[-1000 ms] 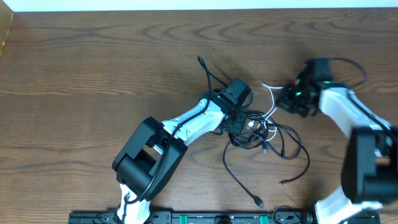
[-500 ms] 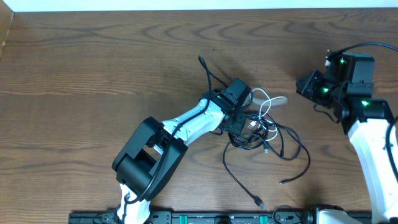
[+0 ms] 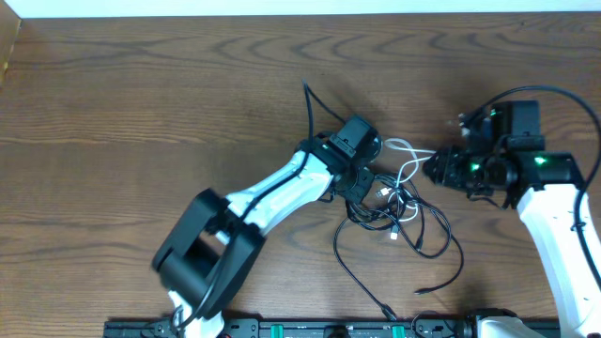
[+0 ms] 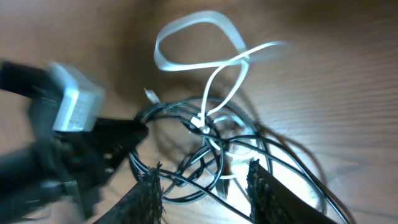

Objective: Untangle cables

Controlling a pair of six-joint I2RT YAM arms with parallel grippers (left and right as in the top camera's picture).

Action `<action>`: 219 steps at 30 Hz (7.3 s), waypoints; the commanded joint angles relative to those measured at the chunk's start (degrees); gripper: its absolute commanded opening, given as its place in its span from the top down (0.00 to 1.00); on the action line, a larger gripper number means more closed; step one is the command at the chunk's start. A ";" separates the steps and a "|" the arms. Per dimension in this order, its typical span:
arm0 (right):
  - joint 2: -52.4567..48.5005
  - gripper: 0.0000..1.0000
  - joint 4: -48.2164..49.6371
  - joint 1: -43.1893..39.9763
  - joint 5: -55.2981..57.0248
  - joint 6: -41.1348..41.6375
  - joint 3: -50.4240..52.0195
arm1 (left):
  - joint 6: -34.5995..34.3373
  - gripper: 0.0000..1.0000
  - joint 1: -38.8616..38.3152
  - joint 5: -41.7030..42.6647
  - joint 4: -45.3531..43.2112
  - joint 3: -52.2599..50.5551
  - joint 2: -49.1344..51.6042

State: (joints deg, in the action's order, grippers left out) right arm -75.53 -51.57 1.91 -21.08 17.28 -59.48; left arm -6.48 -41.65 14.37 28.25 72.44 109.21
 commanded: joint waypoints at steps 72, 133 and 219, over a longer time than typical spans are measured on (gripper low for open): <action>5.73 0.01 8.48 -12.68 -1.44 -2.45 0.42 | -2.73 0.10 1.27 12.74 -8.37 -0.11 -8.90; 0.35 0.46 -0.98 -10.03 -30.95 -22.71 0.37 | 12.46 0.93 -4.37 9.55 4.92 -0.09 -30.69; -6.08 0.42 14.84 -5.05 -18.62 -28.11 13.60 | -6.08 0.92 3.98 13.38 -8.00 -4.85 2.99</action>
State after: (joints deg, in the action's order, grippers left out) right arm -80.68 -38.94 -6.44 -37.26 -5.76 -48.18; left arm -12.25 -37.87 28.32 20.10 67.00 111.61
